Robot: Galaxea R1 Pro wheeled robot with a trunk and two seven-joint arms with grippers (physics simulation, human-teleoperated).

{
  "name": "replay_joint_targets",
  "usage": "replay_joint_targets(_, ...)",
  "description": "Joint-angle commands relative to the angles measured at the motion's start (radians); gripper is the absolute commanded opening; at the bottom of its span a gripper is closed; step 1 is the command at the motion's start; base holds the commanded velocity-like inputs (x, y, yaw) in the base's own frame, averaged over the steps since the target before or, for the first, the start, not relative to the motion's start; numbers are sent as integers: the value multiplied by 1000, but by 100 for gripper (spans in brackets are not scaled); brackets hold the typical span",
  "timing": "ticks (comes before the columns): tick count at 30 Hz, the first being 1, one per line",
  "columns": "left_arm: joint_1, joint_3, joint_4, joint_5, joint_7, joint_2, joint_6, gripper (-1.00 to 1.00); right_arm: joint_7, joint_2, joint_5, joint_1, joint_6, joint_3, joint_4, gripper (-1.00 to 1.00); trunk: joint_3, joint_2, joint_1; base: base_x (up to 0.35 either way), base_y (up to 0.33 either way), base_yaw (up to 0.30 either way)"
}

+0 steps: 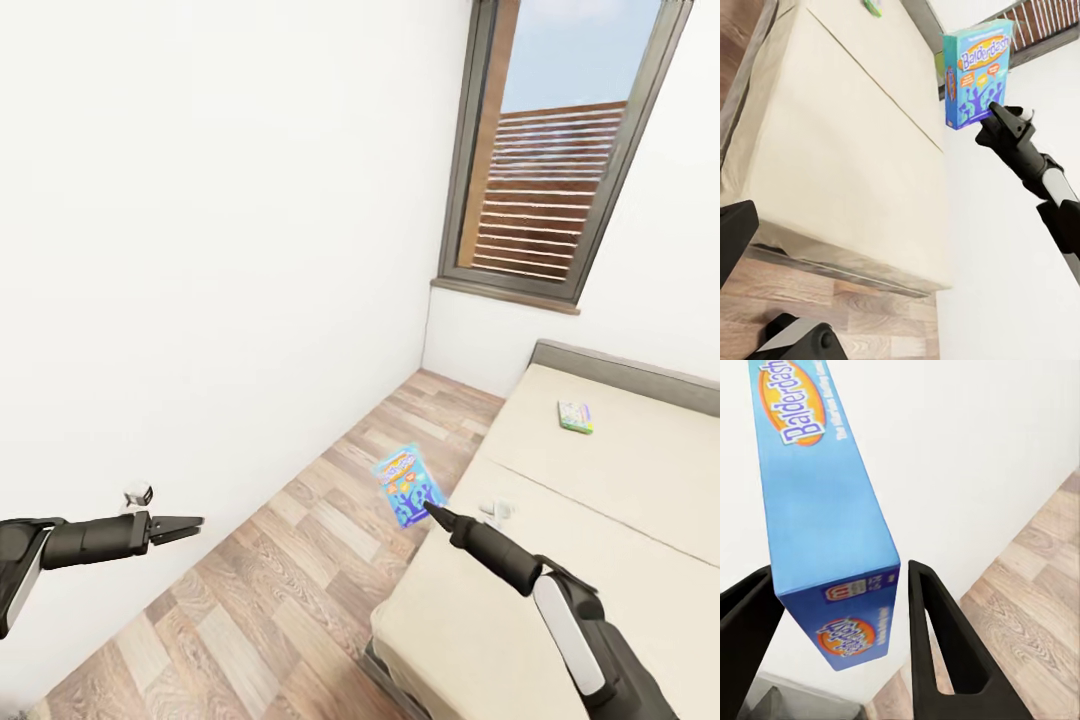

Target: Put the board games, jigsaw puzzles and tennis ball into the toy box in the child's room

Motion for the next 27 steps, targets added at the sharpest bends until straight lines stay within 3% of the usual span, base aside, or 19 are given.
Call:
replay_joint_targets(1,-1,0,0,-1,-4,1,10,100,-11,0,-12,-1,10,9,-1,-100,-1,-2,1,0,0,166)
replay_joint_targets(8,-1,1,0,0,-4,0,10,100,-29,1,-12,-2,13,27,-2,-100,10,-2,1,0,0,166)
replay_joint_targets(27,-1,1,0,0,-4,-1,10,100,-30,8,-12,-2,12,29,-2,-100,38,-2,1,0,0,166)
